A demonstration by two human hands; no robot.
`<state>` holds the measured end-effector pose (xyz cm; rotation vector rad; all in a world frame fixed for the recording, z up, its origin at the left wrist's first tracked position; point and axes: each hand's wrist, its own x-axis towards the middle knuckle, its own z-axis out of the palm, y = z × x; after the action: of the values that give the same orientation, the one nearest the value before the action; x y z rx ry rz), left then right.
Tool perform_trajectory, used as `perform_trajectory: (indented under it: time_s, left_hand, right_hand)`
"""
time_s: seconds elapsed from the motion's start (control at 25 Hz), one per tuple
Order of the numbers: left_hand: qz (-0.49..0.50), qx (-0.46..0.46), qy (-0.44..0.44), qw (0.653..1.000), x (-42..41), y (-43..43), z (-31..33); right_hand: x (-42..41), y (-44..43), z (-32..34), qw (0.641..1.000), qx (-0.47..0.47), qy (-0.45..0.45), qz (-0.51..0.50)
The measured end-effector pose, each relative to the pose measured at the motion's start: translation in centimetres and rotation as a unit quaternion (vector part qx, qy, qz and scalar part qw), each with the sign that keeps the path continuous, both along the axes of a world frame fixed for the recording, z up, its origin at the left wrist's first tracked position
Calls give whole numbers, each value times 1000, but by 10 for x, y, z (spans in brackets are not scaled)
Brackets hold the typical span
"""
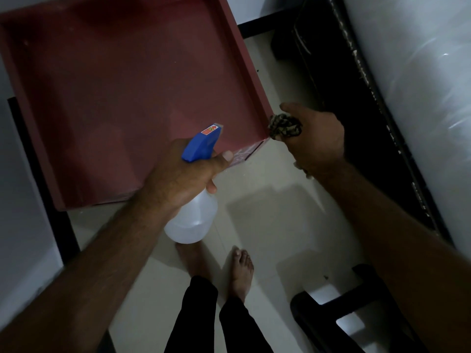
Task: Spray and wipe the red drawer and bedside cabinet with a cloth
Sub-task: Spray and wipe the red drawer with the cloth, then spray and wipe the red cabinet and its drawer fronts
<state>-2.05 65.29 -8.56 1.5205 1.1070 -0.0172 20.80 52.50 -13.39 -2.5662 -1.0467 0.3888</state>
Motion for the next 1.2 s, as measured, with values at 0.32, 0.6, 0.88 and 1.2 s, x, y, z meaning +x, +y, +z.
perform_trajectory:
  time_s: [0.32,0.6,0.88,1.2]
  left_hand:
    - [19,9,15,1000,-21,-16,15]
    - [84,4,18,996,-75,-46,21]
    - [89,16,-4,996,-138,-83,11]
    - [113,33,-20,993,-224,-125,-10]
  right_hand:
    - [-31,-56,-12,968,-42,196,-153]
    - [-91,-72,-19,842,196,459,-207]
    - [-146,-85,-30,785,249,528,-206]
    - [-225,-100,-38,741,300,559,-222]
